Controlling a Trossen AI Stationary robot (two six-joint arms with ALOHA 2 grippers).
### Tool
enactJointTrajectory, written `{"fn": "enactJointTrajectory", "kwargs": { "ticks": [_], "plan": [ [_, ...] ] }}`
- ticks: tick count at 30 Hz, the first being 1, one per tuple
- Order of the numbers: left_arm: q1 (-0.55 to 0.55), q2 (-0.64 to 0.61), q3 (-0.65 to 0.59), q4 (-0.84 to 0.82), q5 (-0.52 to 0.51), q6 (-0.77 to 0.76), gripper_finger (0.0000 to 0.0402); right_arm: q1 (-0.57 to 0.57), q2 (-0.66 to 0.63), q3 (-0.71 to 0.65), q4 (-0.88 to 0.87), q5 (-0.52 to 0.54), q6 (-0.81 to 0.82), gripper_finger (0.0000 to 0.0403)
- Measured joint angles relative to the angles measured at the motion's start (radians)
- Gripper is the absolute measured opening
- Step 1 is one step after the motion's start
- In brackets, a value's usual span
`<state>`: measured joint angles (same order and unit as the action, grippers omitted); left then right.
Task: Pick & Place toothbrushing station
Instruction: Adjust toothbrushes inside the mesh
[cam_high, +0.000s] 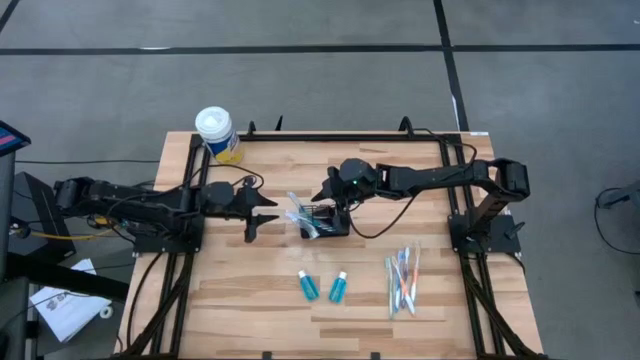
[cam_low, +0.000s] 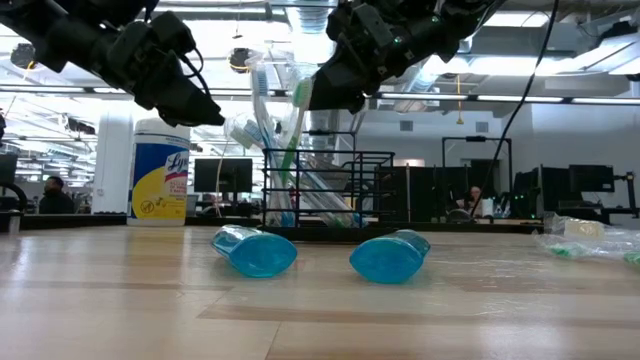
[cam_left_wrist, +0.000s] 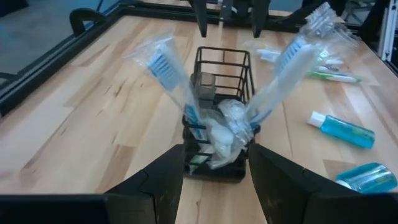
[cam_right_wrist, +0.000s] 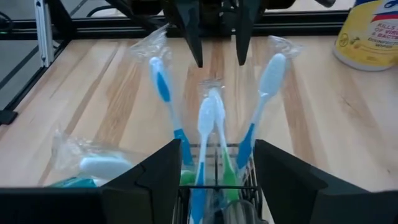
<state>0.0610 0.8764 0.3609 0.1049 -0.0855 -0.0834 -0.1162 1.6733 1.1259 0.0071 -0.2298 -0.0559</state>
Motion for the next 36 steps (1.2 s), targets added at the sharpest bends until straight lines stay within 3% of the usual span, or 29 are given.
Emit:
{"fn": "enactJointTrajectory", "kwargs": {
  "ticks": [12,18,26,36],
  "plan": [
    [0.012,0.011,0.000,-0.012,0.058,-0.057,0.0162,-0.001,0.000,0.000,0.031,0.000,-0.020,0.0194],
    [0.017,0.091,0.001,-0.012,0.067,-0.079,0.0165,0.004,0.000,0.000,0.036,0.004,-0.023,0.0194],
    [0.019,0.166,0.001,0.116,0.063,-0.048,0.0167,0.012,0.000,-0.001,0.046,0.020,-0.031,0.0194],
    [0.032,0.166,0.001,0.126,0.077,-0.045,0.0166,0.011,0.000,-0.001,0.045,0.022,-0.034,0.0194]
  ]
}}
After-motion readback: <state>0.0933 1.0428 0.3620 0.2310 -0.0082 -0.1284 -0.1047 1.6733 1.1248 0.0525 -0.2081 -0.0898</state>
